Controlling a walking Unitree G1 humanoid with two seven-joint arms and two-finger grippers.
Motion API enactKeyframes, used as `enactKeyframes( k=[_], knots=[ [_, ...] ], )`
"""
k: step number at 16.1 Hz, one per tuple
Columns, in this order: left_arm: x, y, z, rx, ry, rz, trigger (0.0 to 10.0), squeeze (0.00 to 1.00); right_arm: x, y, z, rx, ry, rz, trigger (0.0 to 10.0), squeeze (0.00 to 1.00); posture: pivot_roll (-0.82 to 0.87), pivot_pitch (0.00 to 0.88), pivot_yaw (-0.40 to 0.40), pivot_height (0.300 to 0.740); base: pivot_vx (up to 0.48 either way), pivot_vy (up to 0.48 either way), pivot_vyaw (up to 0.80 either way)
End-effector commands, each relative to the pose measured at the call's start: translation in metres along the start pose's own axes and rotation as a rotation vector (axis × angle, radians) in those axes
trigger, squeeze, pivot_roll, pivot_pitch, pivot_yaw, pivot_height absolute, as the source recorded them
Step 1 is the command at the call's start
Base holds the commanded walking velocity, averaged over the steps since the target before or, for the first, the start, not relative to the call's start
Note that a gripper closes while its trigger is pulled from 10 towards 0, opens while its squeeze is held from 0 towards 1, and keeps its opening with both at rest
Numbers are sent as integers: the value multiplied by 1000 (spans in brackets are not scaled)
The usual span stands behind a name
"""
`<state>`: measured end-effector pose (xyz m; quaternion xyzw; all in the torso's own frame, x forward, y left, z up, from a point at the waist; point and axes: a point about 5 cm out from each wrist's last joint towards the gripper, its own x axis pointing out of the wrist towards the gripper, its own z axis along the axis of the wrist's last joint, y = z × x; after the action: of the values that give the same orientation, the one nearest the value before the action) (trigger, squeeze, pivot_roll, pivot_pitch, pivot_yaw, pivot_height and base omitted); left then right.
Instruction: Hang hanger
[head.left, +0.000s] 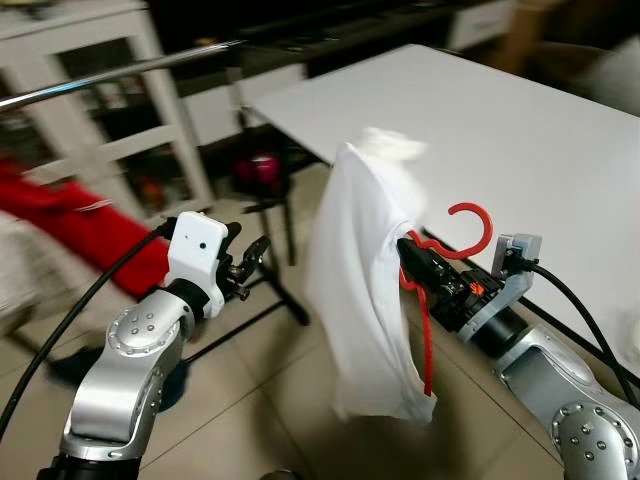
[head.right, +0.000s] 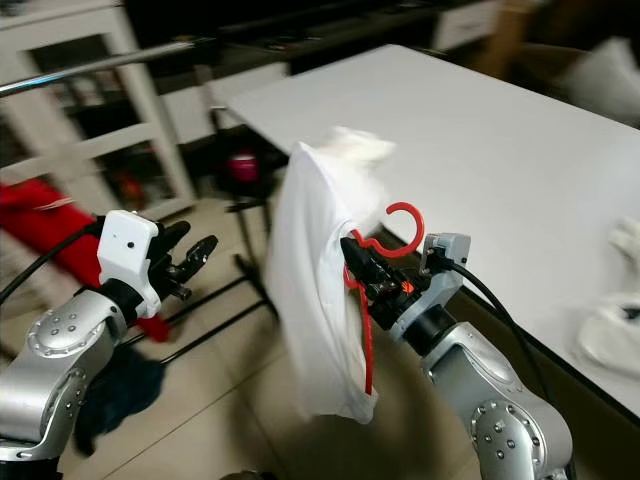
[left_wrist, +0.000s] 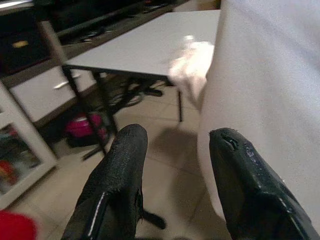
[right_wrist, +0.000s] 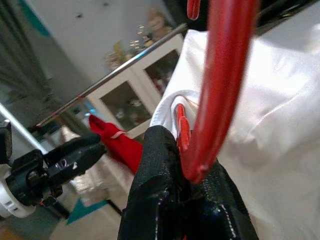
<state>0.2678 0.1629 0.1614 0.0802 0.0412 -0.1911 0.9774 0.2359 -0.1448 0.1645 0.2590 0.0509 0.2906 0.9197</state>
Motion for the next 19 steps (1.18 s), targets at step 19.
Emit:
enactKeyframes(
  k=[19],
  knots=[
    [3,-17,-6,-12,25,-46,10000,0,20,-7,-18,-13,31,-39,10000,0,-105,0,61,740,0,-51,800]
  ],
)
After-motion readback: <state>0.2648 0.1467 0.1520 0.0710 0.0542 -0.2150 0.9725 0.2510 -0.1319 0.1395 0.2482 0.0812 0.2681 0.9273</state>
